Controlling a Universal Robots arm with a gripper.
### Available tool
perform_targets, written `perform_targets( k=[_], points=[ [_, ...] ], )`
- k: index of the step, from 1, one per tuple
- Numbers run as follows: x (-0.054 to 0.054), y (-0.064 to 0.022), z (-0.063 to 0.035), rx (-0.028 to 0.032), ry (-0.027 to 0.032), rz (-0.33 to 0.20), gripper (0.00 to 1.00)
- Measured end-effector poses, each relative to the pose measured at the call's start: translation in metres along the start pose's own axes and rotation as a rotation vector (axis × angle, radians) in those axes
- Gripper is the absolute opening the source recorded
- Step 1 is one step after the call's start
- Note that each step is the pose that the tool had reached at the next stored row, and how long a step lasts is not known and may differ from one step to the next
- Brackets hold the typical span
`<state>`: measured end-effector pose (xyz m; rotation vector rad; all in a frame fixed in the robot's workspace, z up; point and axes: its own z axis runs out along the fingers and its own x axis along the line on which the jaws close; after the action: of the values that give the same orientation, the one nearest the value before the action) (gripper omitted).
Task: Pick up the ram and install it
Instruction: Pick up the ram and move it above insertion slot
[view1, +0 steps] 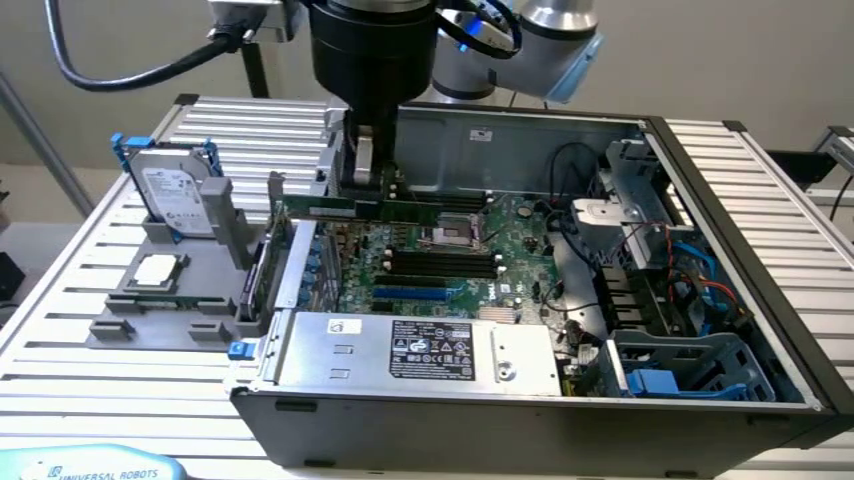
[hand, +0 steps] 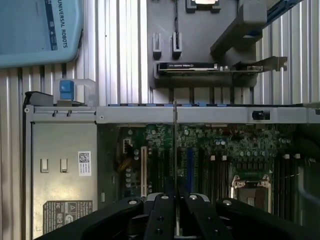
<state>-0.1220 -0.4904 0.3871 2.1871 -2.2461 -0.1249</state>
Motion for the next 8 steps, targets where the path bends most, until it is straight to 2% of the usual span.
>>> perform_targets(
  k=[8],
  points=[
    [-0.008, -0.0371, 0.0088, -0.0009, 0.0, 0.0, 0.13]
  ],
)
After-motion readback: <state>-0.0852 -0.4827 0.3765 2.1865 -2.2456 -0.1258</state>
